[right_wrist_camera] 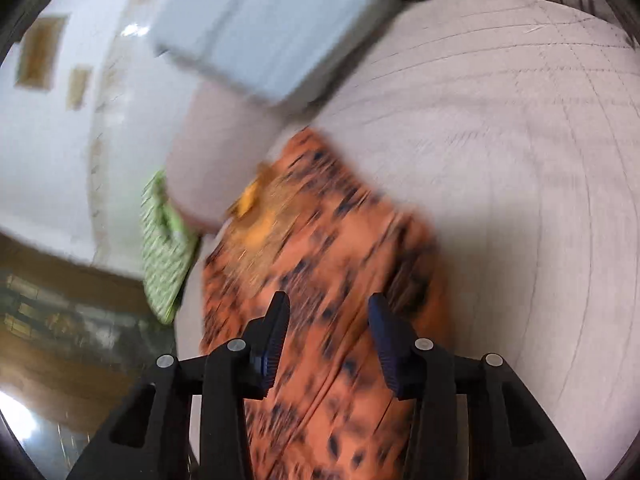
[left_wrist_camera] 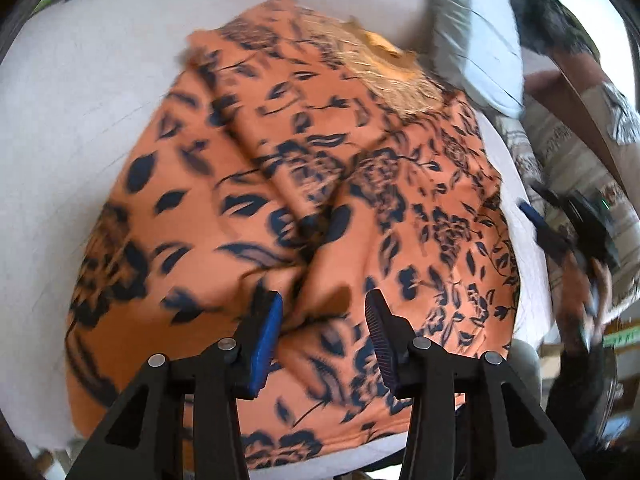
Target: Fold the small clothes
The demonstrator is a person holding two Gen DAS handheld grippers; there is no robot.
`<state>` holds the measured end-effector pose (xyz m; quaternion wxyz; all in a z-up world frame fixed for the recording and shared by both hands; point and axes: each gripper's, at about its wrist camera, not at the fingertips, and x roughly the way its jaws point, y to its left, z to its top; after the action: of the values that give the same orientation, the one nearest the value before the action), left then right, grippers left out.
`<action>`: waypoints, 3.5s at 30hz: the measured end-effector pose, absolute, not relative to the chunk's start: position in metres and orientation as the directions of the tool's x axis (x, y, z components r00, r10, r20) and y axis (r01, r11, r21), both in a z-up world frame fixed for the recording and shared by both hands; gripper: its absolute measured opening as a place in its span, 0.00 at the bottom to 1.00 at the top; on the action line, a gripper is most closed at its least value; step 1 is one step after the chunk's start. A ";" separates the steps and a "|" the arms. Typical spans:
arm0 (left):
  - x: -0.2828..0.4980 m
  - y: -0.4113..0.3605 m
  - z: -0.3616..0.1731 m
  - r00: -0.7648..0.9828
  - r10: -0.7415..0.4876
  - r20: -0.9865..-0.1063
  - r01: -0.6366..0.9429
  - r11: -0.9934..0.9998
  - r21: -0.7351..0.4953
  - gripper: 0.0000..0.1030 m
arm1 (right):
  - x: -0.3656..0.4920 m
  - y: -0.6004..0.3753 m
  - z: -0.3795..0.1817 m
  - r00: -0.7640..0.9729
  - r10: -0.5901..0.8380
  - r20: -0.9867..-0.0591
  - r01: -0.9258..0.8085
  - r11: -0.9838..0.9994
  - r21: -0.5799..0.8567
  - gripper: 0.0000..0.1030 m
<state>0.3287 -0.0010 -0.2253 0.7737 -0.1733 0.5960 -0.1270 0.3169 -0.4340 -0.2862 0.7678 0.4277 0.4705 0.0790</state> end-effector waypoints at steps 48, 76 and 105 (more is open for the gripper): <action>0.271 0.057 -0.212 0.349 -0.278 -0.895 -0.226 0.902 -0.369 0.13 | 0.245 -0.245 -0.295 0.159 0.572 -0.805 0.095 0.802 0.589 0.25; 0.264 0.076 -0.220 0.300 -0.072 -0.951 -0.241 0.959 -0.148 0.04 | 0.214 -0.404 -0.305 0.211 0.308 -0.928 0.313 0.878 0.363 0.09; 0.294 0.092 -0.107 0.473 -0.220 -0.853 -0.193 0.919 -0.344 0.51 | 0.284 -0.417 -0.180 0.463 0.389 -0.797 0.051 0.886 0.461 0.63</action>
<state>0.2943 0.0916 -0.1067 0.8343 -0.2009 0.5134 -0.0081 0.2835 -0.4172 -0.1800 0.8274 0.2161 0.5082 0.1022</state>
